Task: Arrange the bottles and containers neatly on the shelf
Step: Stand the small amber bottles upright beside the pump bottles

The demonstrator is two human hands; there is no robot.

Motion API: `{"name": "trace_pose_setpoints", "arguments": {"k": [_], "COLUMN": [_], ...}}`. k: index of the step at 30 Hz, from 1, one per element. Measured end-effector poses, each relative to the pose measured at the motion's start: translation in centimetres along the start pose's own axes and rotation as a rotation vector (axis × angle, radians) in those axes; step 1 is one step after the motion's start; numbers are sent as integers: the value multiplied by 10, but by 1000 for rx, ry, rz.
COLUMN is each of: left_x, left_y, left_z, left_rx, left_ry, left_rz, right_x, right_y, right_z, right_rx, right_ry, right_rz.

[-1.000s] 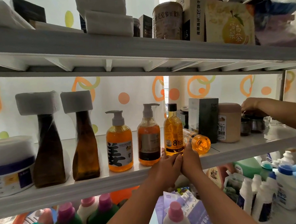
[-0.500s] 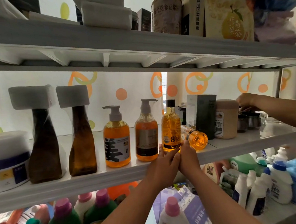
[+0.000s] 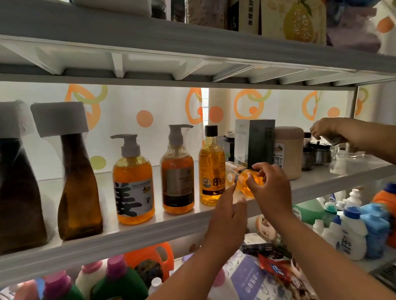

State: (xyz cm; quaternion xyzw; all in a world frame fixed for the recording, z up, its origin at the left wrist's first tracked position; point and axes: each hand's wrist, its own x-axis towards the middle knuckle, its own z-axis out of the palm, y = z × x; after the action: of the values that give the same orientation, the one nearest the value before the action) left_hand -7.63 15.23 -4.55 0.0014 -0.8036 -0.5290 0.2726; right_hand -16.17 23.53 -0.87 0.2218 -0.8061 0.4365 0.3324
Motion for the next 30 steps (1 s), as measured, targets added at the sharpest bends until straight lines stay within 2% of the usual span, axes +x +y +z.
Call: {"name": "trace_pose_setpoints", "arguments": {"k": [3,6,8,15,21,30], "left_x": [17,32,40,58,56,50], "left_y": [9,20,27,28,25,15], "left_z": [9,15,19,26,24,24], "left_rx": [-30,-148,-166,-162,-40,107], "left_ry": [-56,-113,-119,-112,-111,-134], "left_rz": [-22,-238,-316,-431,-318,-225], "right_x": [16,26,32,44,34,12], "right_y": [3,3,2,-3,5,14], "right_z": [-1,5,10,15,16,20], "right_rx": [-86,-156,-176,-275,-216,-106], "right_ry": [-88,-230,-313,-368,-336,-154], "right_rz": [19,52,72,61,36,8]}}
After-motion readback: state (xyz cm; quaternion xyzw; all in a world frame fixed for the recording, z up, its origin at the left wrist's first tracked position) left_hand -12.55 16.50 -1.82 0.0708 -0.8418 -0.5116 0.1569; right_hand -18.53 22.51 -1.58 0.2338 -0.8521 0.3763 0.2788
